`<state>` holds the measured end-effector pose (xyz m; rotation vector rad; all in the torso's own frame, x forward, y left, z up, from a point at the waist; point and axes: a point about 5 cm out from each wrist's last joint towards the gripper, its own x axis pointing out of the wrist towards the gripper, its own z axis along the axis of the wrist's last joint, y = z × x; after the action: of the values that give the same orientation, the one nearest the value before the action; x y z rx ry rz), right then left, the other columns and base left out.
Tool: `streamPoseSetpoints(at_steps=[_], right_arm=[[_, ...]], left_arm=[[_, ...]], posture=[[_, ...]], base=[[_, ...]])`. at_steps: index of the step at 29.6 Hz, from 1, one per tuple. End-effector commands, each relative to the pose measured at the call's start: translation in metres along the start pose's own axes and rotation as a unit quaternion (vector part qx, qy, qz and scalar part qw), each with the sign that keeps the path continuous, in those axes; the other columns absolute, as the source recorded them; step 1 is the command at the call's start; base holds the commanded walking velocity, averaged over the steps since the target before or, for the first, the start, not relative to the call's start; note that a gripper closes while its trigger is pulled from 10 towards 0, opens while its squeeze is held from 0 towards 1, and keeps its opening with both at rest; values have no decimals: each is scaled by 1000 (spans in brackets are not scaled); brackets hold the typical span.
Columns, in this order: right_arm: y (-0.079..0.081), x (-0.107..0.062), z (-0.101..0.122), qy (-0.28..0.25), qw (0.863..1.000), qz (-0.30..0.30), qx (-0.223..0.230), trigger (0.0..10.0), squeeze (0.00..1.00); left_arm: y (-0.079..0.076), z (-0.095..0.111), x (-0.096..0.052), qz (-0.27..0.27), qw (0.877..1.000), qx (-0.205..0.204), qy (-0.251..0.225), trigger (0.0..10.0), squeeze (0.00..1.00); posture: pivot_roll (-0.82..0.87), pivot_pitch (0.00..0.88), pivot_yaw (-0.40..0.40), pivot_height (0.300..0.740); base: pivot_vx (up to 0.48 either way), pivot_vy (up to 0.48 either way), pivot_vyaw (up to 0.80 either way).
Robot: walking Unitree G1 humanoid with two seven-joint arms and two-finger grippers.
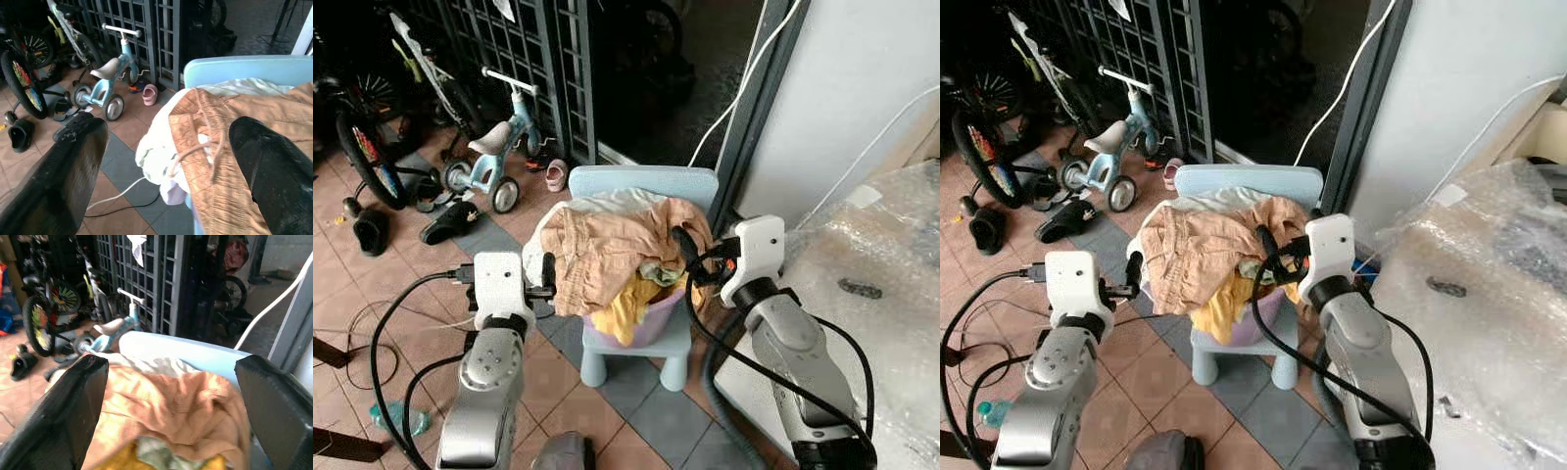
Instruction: Clothes washing
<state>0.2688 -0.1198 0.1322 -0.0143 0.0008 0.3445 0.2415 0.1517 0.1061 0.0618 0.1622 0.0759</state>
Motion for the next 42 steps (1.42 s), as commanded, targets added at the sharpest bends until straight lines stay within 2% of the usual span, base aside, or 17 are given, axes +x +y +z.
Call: streamPoseSetpoints(at_steps=[1, 10, 28, 31, 34, 36, 42], right_arm=[[-2, -1, -3, 10, 1000, -3, -2, 10000, 0], [1, -1, -5, 20, 1000, 11, -3, 10000, 0], [1, 3, -7, 23, 1000, 13, 1, 10000, 0], [0, 5, -2, 12, 1000, 11, 4, 10000, 0], [-1, 7, 0, 6, 1000, 9, 9, 10000, 0], [-2, 10, -4, 8, 1000, 2, 7, 10000, 0], [-6, 11, -4, 10, 1000, 0, 11, 10000, 0]], left_arm=[[-1, 5, -1, -4, 1000, -5, -7, 10000, 0], [-2, 8, -4, -25, 999, -15, -17, 10000, 0], [-3, 9, 1, -31, 999, -20, -16, 10000, 0], [-2, 20, 0, -36, 999, -13, -32, 10000, 0], [-2, 27, 0, -40, 998, -25, -43, 10000, 0], [-2, 31, 8, -42, 998, -22, -50, 10000, 0], [-11, 31, 14, -54, 997, -18, -50, 10000, 0]], posture=[[-44, 40, 6, 740], [-46, 44, 6, 740], [-41, 43, 9, 740], [-24, 32, 22, 740], [-22, 31, 22, 740], [-35, 8, 21, 740], [-12, 0, -25, 740]], base=[[0, 0, 0], [0, 0, 0], [252, 0, 0], [242, 0, 0], [0, 0, 0], [0, 0, 0], [0, 0, 0]])
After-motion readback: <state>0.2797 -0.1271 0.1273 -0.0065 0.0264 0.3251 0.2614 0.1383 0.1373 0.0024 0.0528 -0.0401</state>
